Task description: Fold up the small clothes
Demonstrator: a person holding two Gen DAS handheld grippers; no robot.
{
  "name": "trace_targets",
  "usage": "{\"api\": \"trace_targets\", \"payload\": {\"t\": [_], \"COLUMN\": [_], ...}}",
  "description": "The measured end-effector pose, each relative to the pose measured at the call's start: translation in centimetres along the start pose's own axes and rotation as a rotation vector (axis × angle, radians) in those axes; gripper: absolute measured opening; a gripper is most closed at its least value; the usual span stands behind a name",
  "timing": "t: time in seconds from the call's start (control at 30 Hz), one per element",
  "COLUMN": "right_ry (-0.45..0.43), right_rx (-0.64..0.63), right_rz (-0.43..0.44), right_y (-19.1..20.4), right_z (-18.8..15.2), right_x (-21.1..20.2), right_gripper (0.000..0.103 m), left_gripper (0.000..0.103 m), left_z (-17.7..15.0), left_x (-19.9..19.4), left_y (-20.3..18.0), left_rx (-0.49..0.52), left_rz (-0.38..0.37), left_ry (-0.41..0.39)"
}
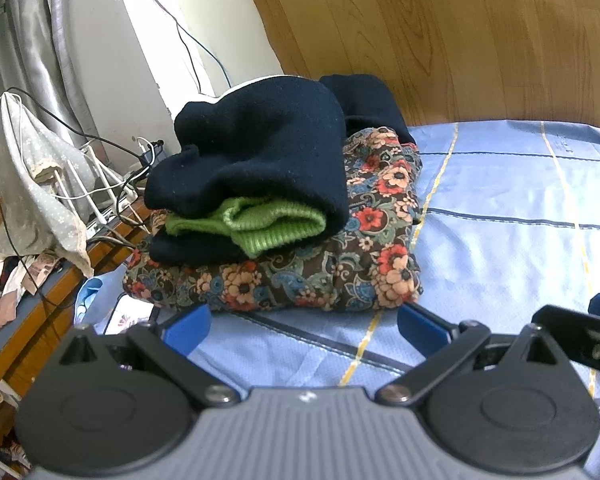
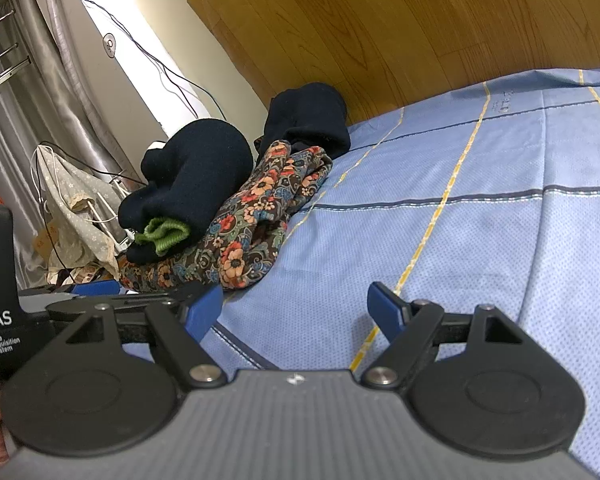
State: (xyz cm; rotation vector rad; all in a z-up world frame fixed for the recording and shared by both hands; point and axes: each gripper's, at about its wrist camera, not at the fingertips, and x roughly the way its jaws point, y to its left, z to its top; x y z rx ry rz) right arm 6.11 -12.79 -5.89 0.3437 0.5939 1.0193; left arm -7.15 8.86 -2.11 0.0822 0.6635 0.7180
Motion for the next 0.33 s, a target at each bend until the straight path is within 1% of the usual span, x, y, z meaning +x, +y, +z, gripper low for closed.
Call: {"api": "trace_targets", "payload": {"t": [0.13,0.23,0.33], "right_ry": [0.0,0.0,0.0], "right_rx": [0.001,0.001,0.002], "right_rz": [0.001,0.002,0.001], "right_y": [0.06,0.12,0.09], "right_z": [0.03,0.02,0.01], "right_x": [-0.01,0.02,0.04], "right_gripper": [0.082,0.082,0.082], "left_gripper": [0.103,0.103,0.103], "left_z": [0.14,0.19,0.3], "left_x": [-0.06,-0.35,-0.71], "left_y": [0.02,0.02,-0.29], "left_rx": [-0.002,-0.002,0.011], "left_rz": [-0.002,-0.029,-0.038], "left_ry": [-0.002,-0.004,-0.018]}}
